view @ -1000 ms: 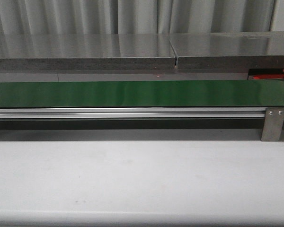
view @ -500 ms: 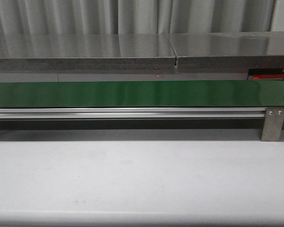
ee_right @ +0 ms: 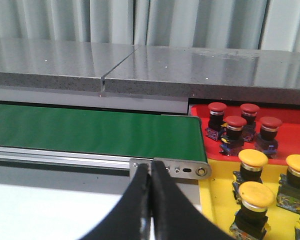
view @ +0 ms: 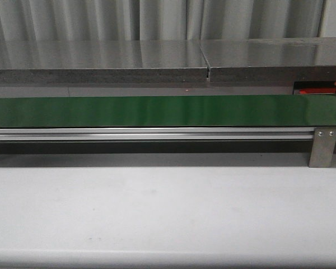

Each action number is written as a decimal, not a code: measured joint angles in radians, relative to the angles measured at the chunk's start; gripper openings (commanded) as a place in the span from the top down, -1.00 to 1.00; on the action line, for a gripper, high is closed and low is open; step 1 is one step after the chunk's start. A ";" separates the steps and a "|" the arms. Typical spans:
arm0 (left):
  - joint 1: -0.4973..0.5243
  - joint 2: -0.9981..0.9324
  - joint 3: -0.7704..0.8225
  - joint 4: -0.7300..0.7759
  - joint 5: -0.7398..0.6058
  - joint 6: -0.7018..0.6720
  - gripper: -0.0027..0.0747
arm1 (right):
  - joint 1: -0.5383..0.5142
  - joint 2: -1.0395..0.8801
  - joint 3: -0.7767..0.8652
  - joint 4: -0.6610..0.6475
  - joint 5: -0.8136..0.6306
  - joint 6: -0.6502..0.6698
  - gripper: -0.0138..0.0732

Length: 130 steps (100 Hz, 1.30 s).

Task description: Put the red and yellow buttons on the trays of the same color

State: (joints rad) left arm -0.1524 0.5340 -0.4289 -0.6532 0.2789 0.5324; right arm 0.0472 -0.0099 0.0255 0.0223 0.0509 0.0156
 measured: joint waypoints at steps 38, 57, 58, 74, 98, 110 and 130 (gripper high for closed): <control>0.000 0.000 0.000 0.000 0.000 0.000 0.98 | 0.000 0.000 0.000 0.000 -0.026 0.003 0.84; 0.000 0.000 0.000 0.000 0.000 0.000 0.98 | 0.000 0.000 0.000 -0.002 -0.028 0.003 0.84; 0.000 0.000 0.000 0.000 0.000 0.000 0.98 | 0.000 0.000 0.000 -0.002 -0.028 0.003 0.84; 0.000 0.000 0.000 0.000 0.000 0.000 0.98 | 0.000 0.000 0.000 -0.002 -0.028 0.004 0.84; 0.000 0.000 0.000 0.014 0.000 0.003 0.98 | 0.000 0.000 0.000 -0.002 -0.028 0.004 0.84; 0.000 0.000 0.000 0.040 0.000 0.009 0.98 | 0.000 0.000 0.000 -0.002 -0.028 0.004 0.84; 0.000 -0.023 0.005 0.148 -0.027 0.009 0.98 | 0.000 0.000 0.000 -0.002 -0.028 0.004 0.84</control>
State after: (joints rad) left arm -0.1524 0.5108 -0.4239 -0.5049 0.2520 0.5410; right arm 0.0472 -0.0099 0.0256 0.0203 0.0229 0.0200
